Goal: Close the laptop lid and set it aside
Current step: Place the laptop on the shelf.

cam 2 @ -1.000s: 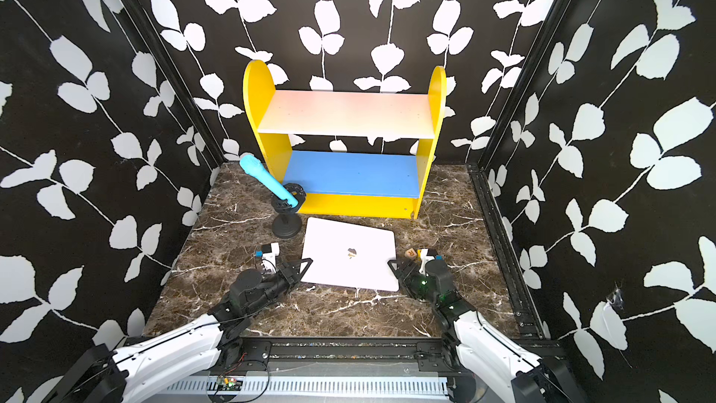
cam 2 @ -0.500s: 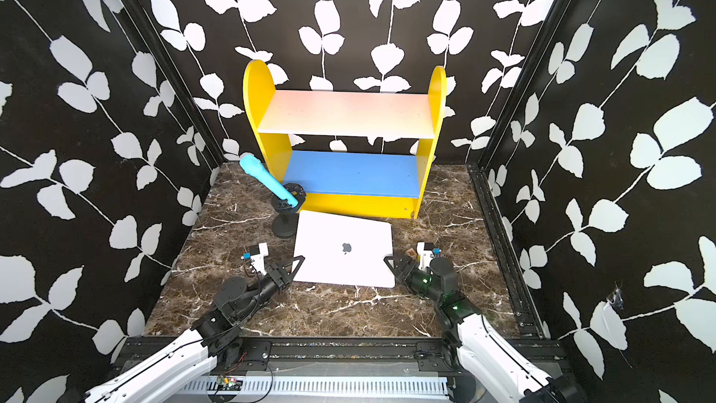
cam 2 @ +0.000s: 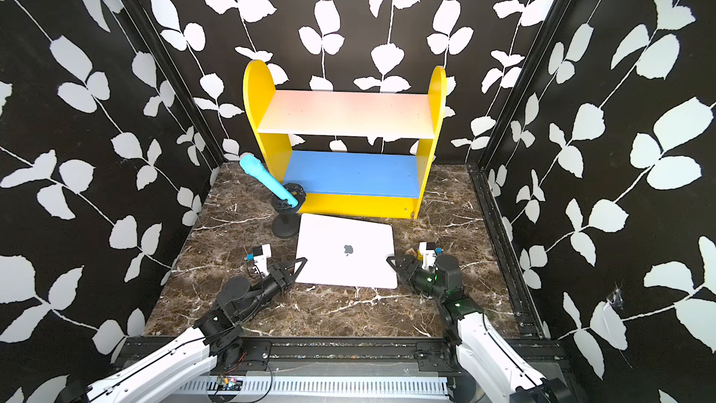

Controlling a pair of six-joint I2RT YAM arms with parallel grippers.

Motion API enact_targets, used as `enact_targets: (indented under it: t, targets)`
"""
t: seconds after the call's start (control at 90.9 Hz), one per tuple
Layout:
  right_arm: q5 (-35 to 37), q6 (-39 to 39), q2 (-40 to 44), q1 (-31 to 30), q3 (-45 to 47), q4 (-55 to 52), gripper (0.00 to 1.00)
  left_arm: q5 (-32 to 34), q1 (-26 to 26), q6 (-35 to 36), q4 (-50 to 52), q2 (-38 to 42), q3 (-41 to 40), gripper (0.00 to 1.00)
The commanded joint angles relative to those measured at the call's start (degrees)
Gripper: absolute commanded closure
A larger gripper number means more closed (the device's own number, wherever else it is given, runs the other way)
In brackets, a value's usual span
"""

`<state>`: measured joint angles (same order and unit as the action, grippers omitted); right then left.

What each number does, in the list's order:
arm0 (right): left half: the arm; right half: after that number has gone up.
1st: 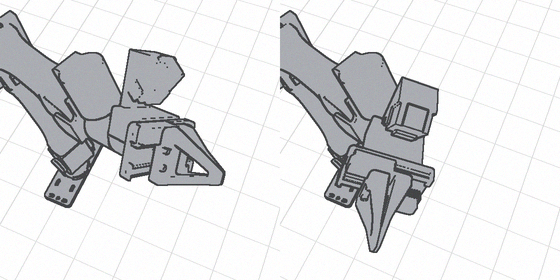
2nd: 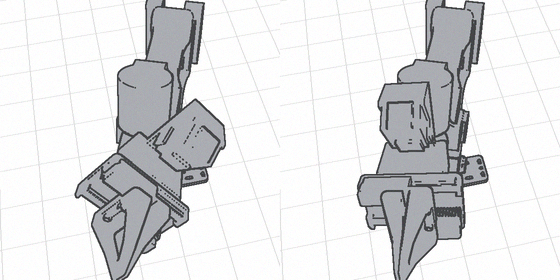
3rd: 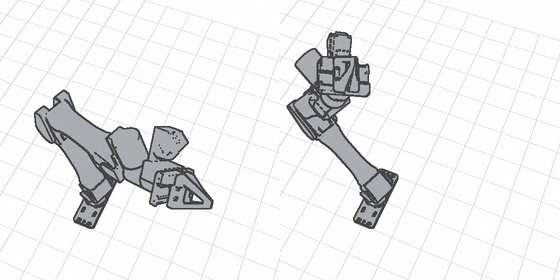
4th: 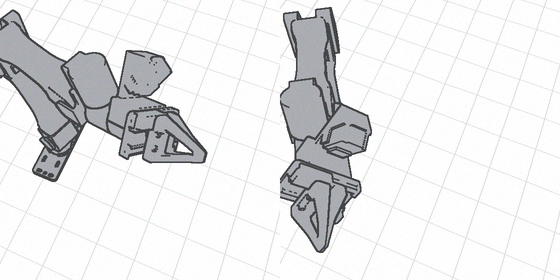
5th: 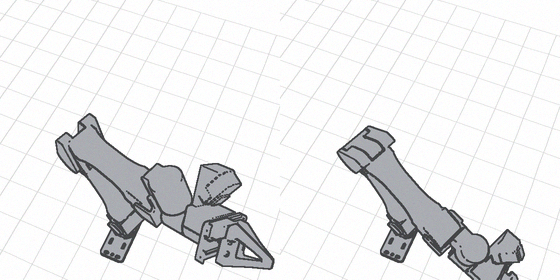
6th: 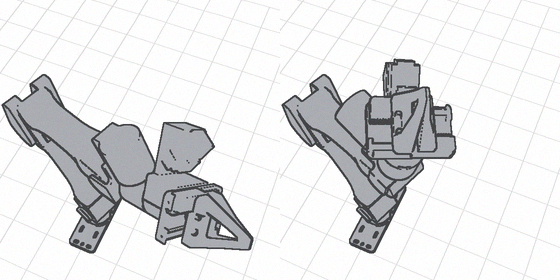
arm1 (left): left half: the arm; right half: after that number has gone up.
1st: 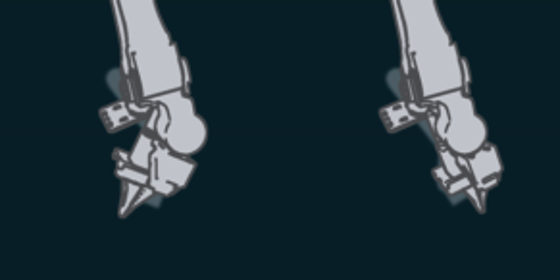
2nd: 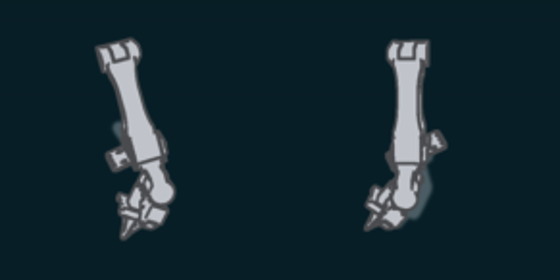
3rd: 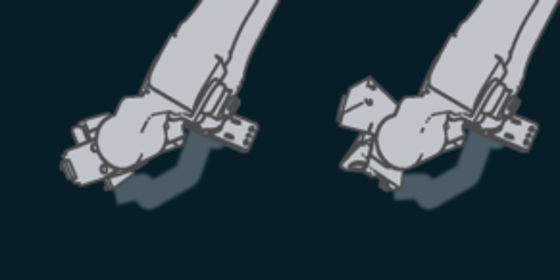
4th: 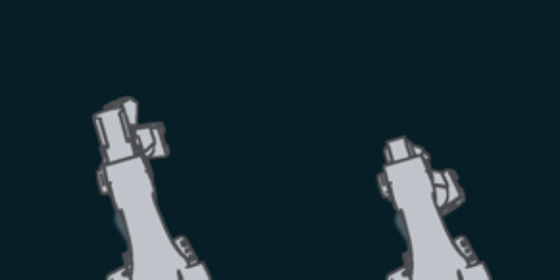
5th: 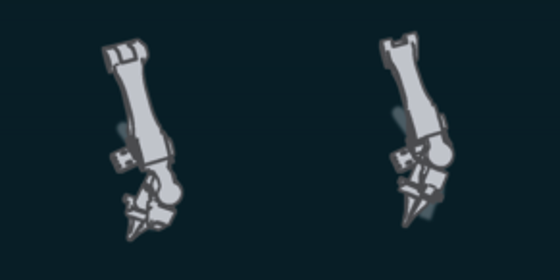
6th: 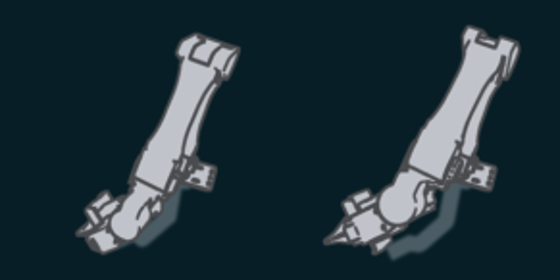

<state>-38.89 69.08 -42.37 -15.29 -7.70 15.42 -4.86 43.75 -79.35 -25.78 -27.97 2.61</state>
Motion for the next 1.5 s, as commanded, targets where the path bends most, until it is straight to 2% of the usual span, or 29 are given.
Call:
enact_targets:
  t: [0.0,0.22,0.451,0.561,0.825,1.155,1.32,1.485]
  targets:
    - [-5.79,-2.49,1.39,1.10,-3.17,0.91,0.24,-5.51,1.27,-1.16,-9.01,3.07,0.84,1.00]
    - [-6.72,-6.26,1.43,3.55,-5.37,-5.49,0.24,-5.16,1.26,-1.11,-7.49,4.42,0.94,1.00]
    - [-10.57,-10.91,5.98,14.51,-8.12,-17.04,0.24,-4.75,1.25,-1.07,-5.66,5.69,0.90,1.00]
    - [-13.42,-10.68,5.10,17.27,-7.76,-16.65,0.24,-4.63,1.22,-1.13,-5.55,5.95,0.90,1.00]
    - [-18.49,-13.18,-3.01,16.87,-6.89,-15.91,0.24,-4.20,1.17,-1.39,-6.70,6.04,0.74,1.00]
    - [-16.85,-13.87,-8.94,10.23,-4.55,-15.47,0.24,-1.75,1.17,-1.12,-8.54,8.95,0.76,1.00]
    - [-18.39,-10.55,-11.73,9.16,-2.01,-8.06,0.26,-1.60,1.17,-1.02,-10.23,8.35,0.90,1.00]
    - [-20.85,-3.28,-12.49,5.58,-0.49,3.96,0.28,-1.30,1.20,-1.16,-11.12,7.65,0.60,1.00]
